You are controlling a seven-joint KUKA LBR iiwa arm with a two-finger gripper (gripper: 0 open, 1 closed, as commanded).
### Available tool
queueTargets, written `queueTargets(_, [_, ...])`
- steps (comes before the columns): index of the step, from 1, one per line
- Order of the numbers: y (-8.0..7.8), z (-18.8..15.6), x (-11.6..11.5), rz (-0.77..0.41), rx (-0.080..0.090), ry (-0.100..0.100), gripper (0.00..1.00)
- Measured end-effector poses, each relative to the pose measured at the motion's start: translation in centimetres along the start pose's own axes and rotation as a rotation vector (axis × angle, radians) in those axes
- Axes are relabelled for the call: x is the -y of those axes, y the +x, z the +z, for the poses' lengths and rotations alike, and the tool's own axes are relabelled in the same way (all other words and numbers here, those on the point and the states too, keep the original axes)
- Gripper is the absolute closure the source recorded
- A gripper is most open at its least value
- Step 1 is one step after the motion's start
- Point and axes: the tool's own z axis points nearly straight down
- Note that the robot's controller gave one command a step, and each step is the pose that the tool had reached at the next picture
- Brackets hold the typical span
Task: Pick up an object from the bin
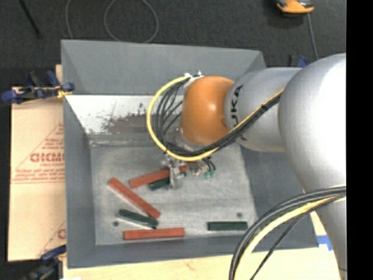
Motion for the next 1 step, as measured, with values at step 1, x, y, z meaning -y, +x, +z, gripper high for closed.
queueTargets(1, [-1.92,-11.00,0.83,-0.024,0.010,0.004,1.00])
